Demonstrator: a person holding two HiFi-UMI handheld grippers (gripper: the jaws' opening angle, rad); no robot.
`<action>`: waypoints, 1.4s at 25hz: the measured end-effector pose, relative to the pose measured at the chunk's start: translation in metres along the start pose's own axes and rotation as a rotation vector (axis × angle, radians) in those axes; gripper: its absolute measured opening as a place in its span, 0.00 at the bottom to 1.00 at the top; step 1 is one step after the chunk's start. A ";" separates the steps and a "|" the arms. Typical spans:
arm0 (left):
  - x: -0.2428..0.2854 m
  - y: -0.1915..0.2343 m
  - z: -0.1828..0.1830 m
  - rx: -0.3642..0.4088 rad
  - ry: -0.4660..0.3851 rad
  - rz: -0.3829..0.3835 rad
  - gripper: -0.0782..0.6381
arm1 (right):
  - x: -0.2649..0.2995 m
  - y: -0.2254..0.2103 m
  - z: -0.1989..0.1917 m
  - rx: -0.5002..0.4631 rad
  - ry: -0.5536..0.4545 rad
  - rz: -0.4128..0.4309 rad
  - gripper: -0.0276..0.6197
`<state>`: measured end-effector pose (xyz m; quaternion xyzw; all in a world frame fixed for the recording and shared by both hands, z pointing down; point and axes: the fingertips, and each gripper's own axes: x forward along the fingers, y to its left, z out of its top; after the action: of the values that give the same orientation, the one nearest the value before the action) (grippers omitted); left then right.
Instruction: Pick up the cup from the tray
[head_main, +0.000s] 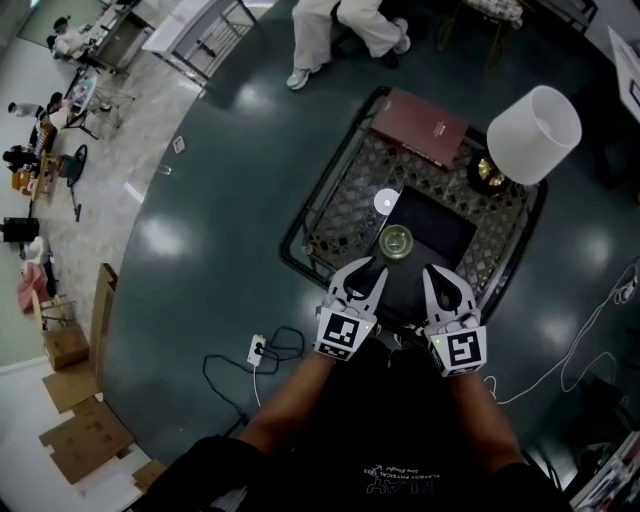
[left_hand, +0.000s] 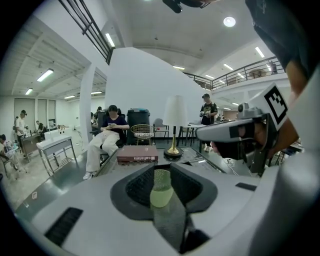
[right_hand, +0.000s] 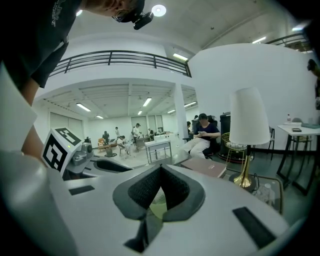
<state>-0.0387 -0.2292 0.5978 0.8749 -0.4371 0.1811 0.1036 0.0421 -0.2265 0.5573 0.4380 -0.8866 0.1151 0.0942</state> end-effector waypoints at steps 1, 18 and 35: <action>0.002 0.000 -0.004 -0.007 0.008 -0.003 0.27 | 0.000 0.000 -0.002 -0.001 0.008 -0.004 0.04; 0.078 0.004 -0.063 0.024 0.116 -0.045 0.72 | 0.007 -0.006 -0.024 0.031 0.079 -0.067 0.04; 0.117 -0.001 -0.074 0.083 0.133 -0.095 0.72 | -0.009 -0.004 -0.043 0.065 0.117 -0.077 0.04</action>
<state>0.0098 -0.2889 0.7132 0.8841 -0.3795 0.2517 0.1046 0.0530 -0.2099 0.5965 0.4670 -0.8580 0.1653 0.1360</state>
